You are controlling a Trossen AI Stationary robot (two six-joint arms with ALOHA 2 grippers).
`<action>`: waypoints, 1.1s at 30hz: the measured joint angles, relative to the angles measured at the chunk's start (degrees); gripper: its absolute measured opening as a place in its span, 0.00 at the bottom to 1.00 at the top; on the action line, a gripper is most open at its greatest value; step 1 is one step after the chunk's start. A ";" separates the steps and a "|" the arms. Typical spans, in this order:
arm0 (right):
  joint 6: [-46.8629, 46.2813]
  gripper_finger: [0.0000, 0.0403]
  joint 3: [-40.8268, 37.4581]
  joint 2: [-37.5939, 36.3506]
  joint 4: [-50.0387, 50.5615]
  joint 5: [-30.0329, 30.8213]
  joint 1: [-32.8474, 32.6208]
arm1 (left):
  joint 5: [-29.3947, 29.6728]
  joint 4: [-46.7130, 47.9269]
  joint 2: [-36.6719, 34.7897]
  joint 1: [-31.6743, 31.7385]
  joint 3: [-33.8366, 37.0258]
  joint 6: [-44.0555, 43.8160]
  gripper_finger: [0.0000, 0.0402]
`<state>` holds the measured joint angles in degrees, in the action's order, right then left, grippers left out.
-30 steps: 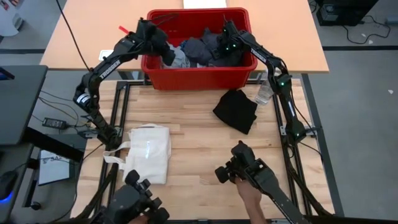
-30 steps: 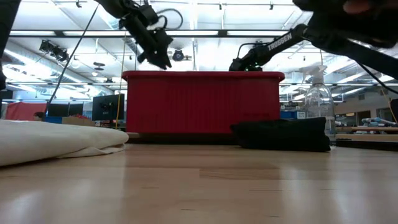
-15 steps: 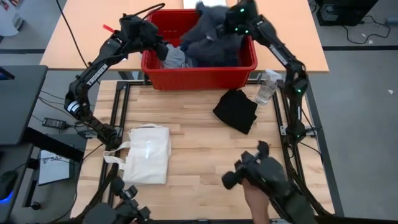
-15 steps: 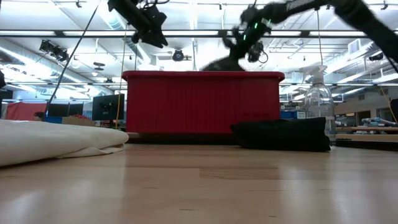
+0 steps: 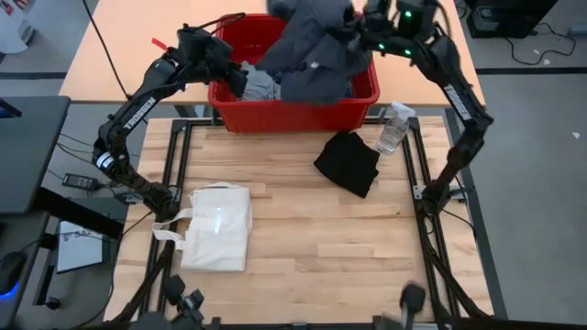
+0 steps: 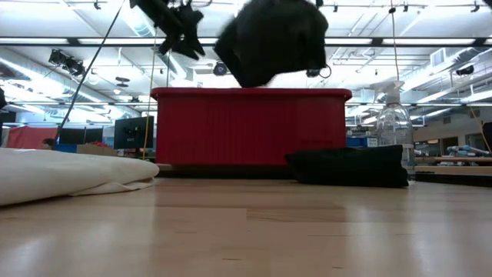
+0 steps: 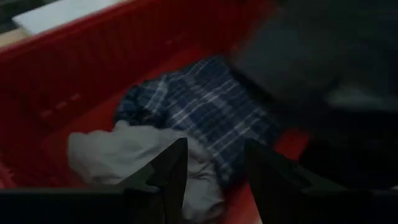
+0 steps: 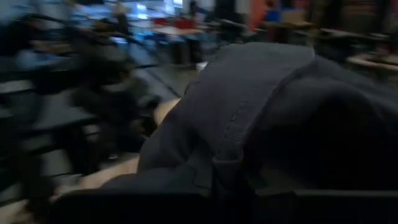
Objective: Fold Laundry from Bin
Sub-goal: Remove the gray shorts from the red laundry bin
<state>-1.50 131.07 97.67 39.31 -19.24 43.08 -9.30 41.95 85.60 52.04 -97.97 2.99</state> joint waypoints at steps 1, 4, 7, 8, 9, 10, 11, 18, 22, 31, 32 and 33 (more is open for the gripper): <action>-0.01 0.06 0.02 -1.01 0.67 -1.67 -0.96 | -0.54 0.08 -0.73 -0.73 -0.01 -0.69 0.40; 0.02 0.06 0.10 -3.84 6.58 -5.06 -4.26 | -0.85 1.85 -3.51 -2.79 -0.04 -3.32 0.40; 0.14 0.06 0.13 -5.44 16.75 -5.31 -8.79 | -0.83 3.02 -6.81 -6.14 -0.04 -6.34 0.40; -0.08 0.06 0.07 -5.63 20.26 -4.73 -10.54 | -0.83 3.66 -8.05 -7.48 -0.07 -7.49 0.40; -0.79 0.06 0.03 -5.70 23.74 -4.31 -12.43 | -0.85 4.57 -9.20 -8.91 -0.07 -8.56 0.40; -1.86 0.06 0.00 -5.75 27.11 -3.95 -14.11 | -0.85 5.30 -10.23 -10.58 -0.07 -9.67 0.40; -3.15 0.06 -0.02 -5.77 30.35 -3.34 -15.86 | -0.81 5.80 -11.11 -12.60 -0.07 -10.62 0.40; -9.54 0.06 -7.90 -6.97 36.98 0.36 -30.21 | 7.50 10.72 -13.31 -33.10 -0.07 -13.64 0.40; -12.88 0.06 -17.80 -7.54 32.43 1.46 -37.09 | 14.78 15.48 -12.61 -46.67 -0.07 -17.08 0.40; -20.08 0.06 -47.03 -7.88 -1.25 -11.34 -44.44 | 34.04 18.84 -11.56 -71.99 -0.02 -29.31 0.40; -19.49 0.06 -50.21 -7.55 -5.89 -12.29 -44.03 | 36.26 19.50 -11.53 -73.61 -0.02 -29.84 0.40; -19.47 0.06 -53.05 -7.09 -9.52 -12.63 -43.36 | 38.23 20.15 -11.43 -74.88 -0.06 -29.97 0.40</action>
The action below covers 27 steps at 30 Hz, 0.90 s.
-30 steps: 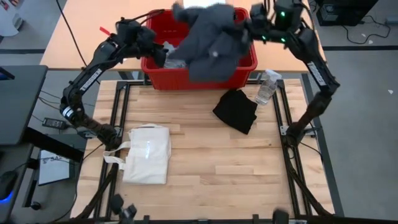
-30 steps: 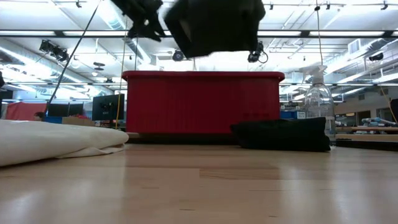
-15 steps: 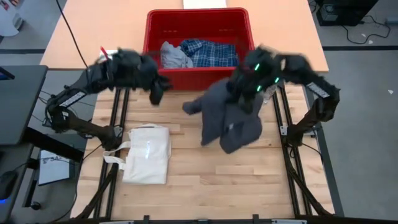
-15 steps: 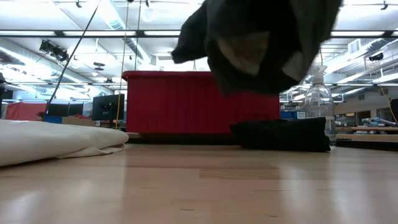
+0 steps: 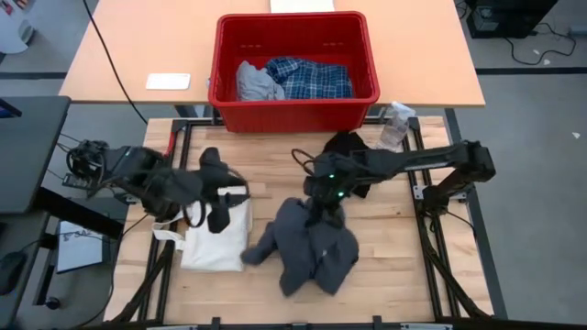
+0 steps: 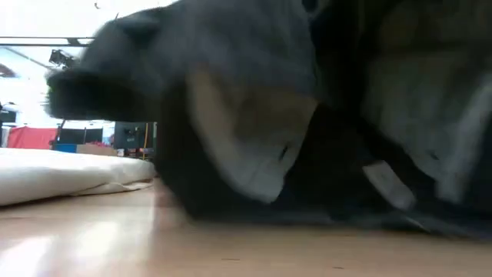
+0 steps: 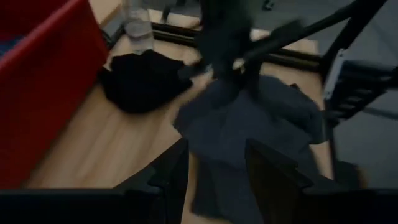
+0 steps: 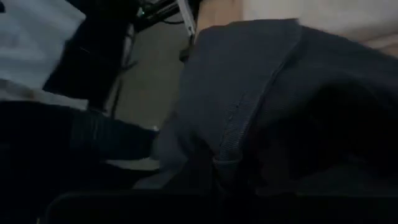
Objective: Fold Laundry from Bin
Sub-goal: Remove the gray shorts from the red laundry bin, then fold the gray shorts
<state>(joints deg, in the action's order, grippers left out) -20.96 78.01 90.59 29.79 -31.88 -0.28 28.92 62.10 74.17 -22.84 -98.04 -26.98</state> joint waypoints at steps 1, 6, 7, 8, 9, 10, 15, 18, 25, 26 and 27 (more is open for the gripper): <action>-0.39 0.06 -2.80 0.66 -2.99 0.85 1.05 | 1.52 0.96 0.04 -0.94 0.00 0.05 0.40; -4.39 0.22 -9.68 2.60 -5.42 10.80 6.35 | 4.43 6.13 2.64 -0.97 0.00 0.04 0.40; -5.48 0.29 -9.93 2.45 -4.93 12.38 7.16 | 4.43 7.50 3.40 -0.95 0.01 -0.32 0.40; -6.06 0.35 -9.94 2.29 -3.94 13.94 7.84 | 4.40 8.51 4.32 -0.93 0.02 -0.64 0.40; -6.40 0.41 -9.81 2.13 -2.19 15.36 8.34 | 4.29 9.41 5.39 -0.96 0.00 -0.68 0.40; -6.85 0.46 -9.51 2.09 -0.57 16.76 8.63 | 4.16 10.66 6.33 -0.98 0.00 -0.68 0.40; -14.25 0.65 -5.92 0.26 4.90 21.54 8.20 | 2.66 12.44 12.11 -1.81 1.10 0.89 0.40; -16.58 0.68 -4.39 -1.46 6.67 23.34 6.45 | -3.38 7.60 13.20 -2.07 7.60 5.01 0.40; -22.25 0.62 -2.99 -9.65 7.65 23.53 -1.44 | -18.13 -13.00 12.36 -4.00 25.17 11.41 0.40; -23.11 0.61 -2.99 -10.67 7.79 23.72 -2.90 | -18.38 -15.13 12.35 -4.91 26.04 12.97 0.40; -23.98 0.61 -2.99 -11.69 7.94 23.81 -4.37 | -18.41 -16.37 12.35 -5.96 26.64 15.75 0.40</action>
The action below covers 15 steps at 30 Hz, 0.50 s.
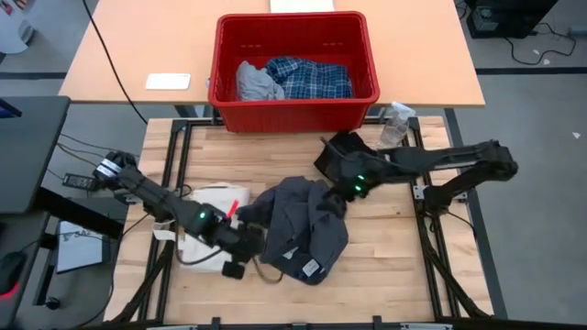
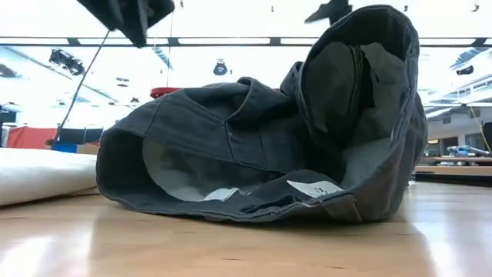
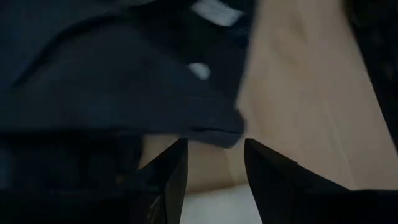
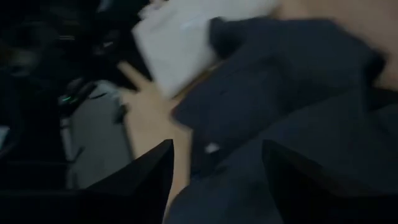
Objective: Fold Laundry from Bin
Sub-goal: Fold the gray shorts
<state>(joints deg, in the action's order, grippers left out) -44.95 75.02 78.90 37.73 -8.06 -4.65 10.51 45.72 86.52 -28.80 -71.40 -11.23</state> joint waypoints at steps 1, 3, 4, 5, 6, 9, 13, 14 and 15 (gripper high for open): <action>-0.35 0.60 0.00 -0.95 0.07 0.29 -1.46 | -0.11 -0.89 0.00 -1.12 0.48 3.55 0.40; -0.09 0.59 0.00 -2.40 0.70 1.35 -4.41 | -0.14 -4.01 0.11 -3.31 1.19 12.82 0.40; -0.03 0.58 0.00 -2.89 1.30 2.11 -5.96 | -0.14 -5.55 0.15 -4.41 1.66 17.58 0.40; -0.05 0.58 0.00 -3.28 1.91 2.76 -7.32 | -0.16 -6.09 0.15 -5.32 2.26 21.82 0.40; -0.23 0.58 0.00 -3.57 2.48 3.32 -8.70 | -0.14 -6.43 0.15 -6.06 2.90 25.98 0.40; -2.88 0.58 0.00 -3.83 3.21 4.62 -12.45 | -0.17 -10.44 0.52 -6.97 5.23 35.60 0.40; -7.11 0.58 -0.02 -3.10 3.31 6.62 -17.39 | 2.16 -17.24 0.55 -6.88 8.82 49.78 0.40; -8.06 0.58 -0.04 -2.88 3.43 7.11 -18.62 | 3.79 -18.91 0.55 -6.83 9.70 52.84 0.40; -9.16 0.58 -0.04 -2.52 3.40 7.71 -19.60 | 5.45 -20.03 0.55 -6.64 10.47 55.71 0.41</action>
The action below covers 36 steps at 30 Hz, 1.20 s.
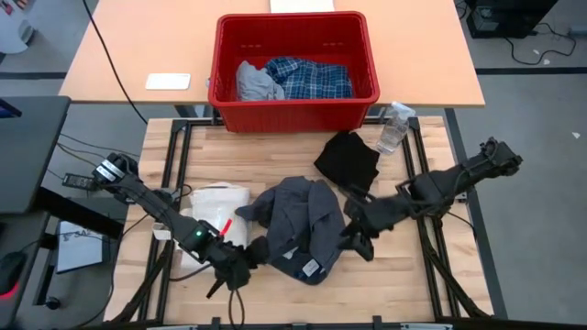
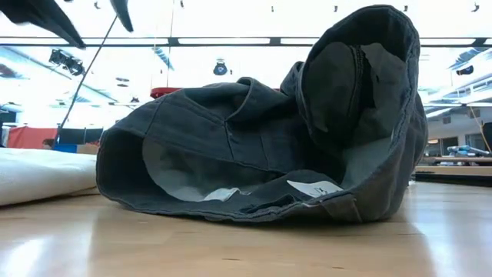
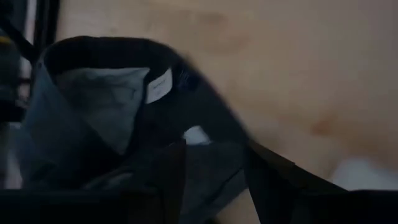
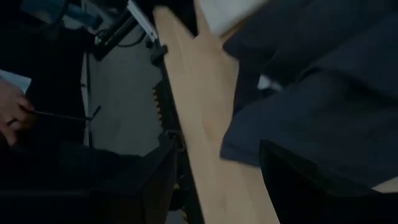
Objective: Fold Laundry from Bin
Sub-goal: Fold the gray shorts
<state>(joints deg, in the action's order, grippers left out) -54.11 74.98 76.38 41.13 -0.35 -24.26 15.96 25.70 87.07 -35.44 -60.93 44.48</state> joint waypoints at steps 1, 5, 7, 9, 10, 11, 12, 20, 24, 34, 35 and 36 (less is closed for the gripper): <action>-1.15 0.58 0.00 0.18 0.05 0.57 -0.99 | 0.92 -1.01 0.00 0.38 0.71 2.67 0.41; -6.47 0.58 -0.02 0.79 0.80 1.95 -4.58 | 1.31 -1.95 0.25 2.97 2.37 10.48 0.41; -9.22 0.58 -0.02 1.03 1.33 2.53 -6.25 | 1.00 -1.80 0.36 3.99 3.30 13.94 0.41; -11.61 0.58 -0.02 1.32 1.27 2.95 -7.40 | 0.18 -2.28 0.72 4.72 4.03 17.56 0.41; -12.74 0.58 -0.02 1.39 1.44 3.14 -8.07 | -0.05 -2.45 0.98 5.00 4.41 19.40 0.41; -13.87 0.58 -0.02 1.40 1.59 3.37 -8.55 | -0.19 -2.43 1.28 5.13 4.78 21.10 0.41; -14.92 0.58 -0.02 1.38 1.56 3.57 -8.86 | -0.18 -2.66 1.69 5.16 5.15 22.90 0.41; -20.33 0.58 -0.02 1.37 1.59 3.79 -9.56 | 0.12 -11.00 6.42 5.38 6.08 32.78 0.40; -22.04 0.58 -0.02 1.37 1.51 3.80 -9.54 | -0.31 -12.26 11.43 5.44 6.01 34.22 0.39; -25.83 0.58 -0.02 1.35 1.09 6.14 -9.54 | 0.75 -15.07 20.70 6.06 5.55 29.25 0.04; -25.76 0.58 -0.02 1.35 1.11 6.57 -9.54 | 0.59 -15.36 20.62 6.19 5.60 28.21 0.03; -25.53 0.57 -0.02 1.35 1.13 6.86 -9.54 | 0.42 -15.67 20.36 6.32 5.70 27.36 0.03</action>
<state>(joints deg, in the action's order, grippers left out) -79.64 74.96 77.73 42.25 6.51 -33.80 16.38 10.03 107.42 -29.12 -55.23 71.84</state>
